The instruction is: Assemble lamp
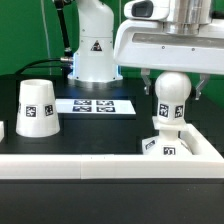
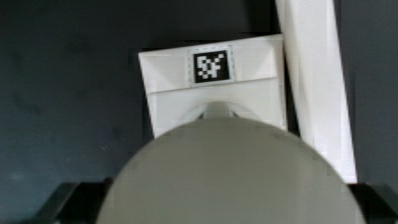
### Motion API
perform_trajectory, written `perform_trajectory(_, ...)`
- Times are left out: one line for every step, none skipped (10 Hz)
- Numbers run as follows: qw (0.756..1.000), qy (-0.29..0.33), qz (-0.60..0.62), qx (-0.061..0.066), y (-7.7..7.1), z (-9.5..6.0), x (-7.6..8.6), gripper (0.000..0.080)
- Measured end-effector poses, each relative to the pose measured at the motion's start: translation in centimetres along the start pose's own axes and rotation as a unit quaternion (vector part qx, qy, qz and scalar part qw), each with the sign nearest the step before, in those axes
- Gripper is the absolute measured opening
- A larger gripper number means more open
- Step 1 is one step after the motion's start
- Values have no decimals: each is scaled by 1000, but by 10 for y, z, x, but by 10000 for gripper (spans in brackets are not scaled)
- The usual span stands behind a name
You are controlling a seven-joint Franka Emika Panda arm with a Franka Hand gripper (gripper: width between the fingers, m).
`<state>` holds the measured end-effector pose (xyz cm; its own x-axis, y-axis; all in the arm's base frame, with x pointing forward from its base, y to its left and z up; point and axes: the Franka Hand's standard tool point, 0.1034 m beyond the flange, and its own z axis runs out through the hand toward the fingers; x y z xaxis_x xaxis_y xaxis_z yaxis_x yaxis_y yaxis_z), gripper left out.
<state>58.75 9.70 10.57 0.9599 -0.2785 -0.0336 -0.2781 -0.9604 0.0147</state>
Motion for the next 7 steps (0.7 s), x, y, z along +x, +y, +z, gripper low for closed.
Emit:
perform_trajectory(999,-3,47,6,-2,0,-1,577)
perform_trajectory(994,-11,111,18,-3,0,-1,577)
perform_trajectory(988,-15,150,24,-2,0,-1,577)
perform_trajectory(977,-23,211,33,-2,0,-1,577)
perform_trajectory(963,-29,265,38,-2,0,0,577)
perform_trajectory(952,-32,300,39,-3,0,-1,577)
perform_trajectory(947,-33,316,39,-5,0,-2,577)
